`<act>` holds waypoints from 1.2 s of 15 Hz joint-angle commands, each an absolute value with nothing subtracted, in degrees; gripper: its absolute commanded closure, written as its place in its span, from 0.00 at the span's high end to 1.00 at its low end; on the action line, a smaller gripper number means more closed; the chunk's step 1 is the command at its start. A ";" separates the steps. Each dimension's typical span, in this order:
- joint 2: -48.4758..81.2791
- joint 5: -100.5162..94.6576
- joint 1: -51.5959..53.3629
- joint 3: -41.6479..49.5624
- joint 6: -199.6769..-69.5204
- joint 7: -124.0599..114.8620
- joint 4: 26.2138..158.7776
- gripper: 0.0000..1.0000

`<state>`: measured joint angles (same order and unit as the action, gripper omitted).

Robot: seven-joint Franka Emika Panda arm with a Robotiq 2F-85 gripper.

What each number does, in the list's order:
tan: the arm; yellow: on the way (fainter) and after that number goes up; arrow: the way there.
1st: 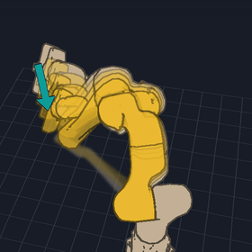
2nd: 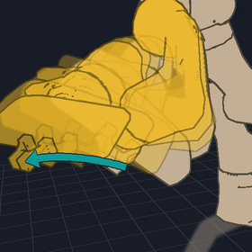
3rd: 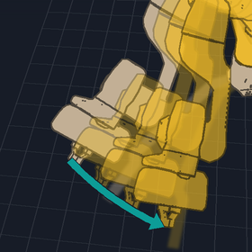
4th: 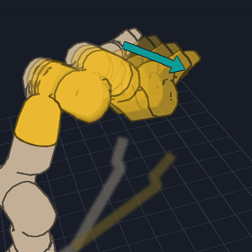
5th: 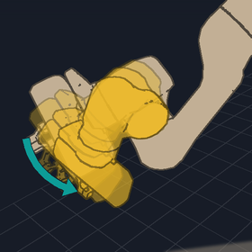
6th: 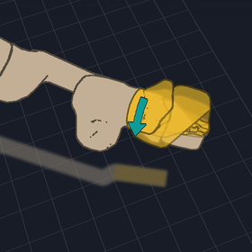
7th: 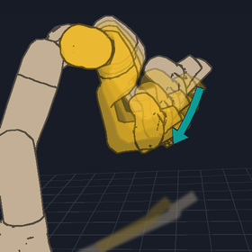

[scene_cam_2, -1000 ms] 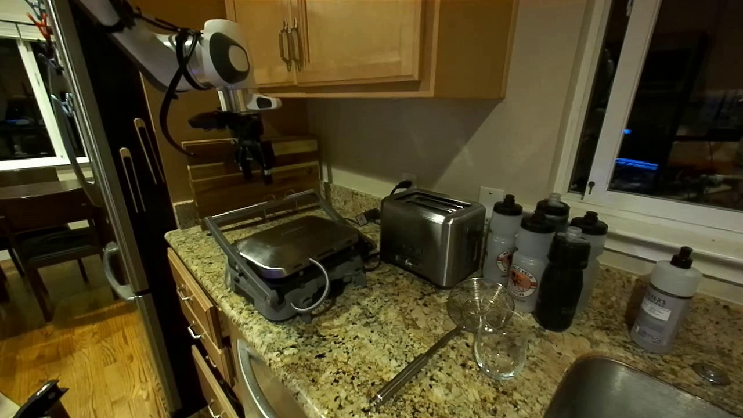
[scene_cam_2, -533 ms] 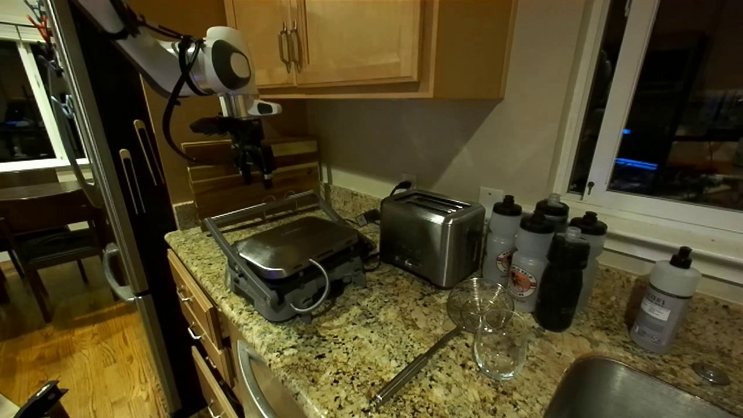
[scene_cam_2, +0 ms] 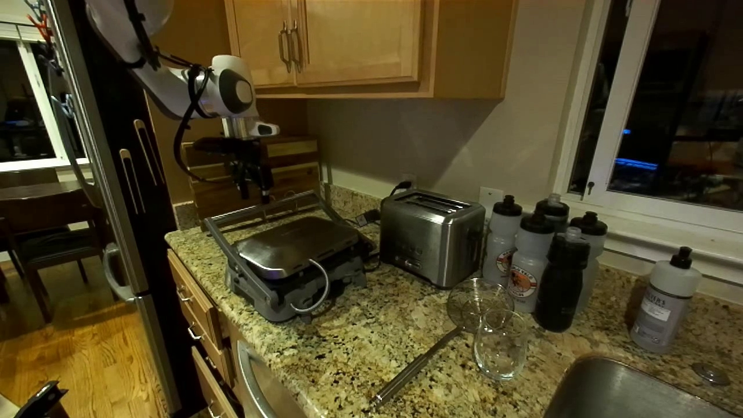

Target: Open the grill sandwich maker

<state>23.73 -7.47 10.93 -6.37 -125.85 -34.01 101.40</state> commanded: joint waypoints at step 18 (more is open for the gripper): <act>29.09 -4.25 12.14 -2.78 -128.18 -33.20 97.99 0.09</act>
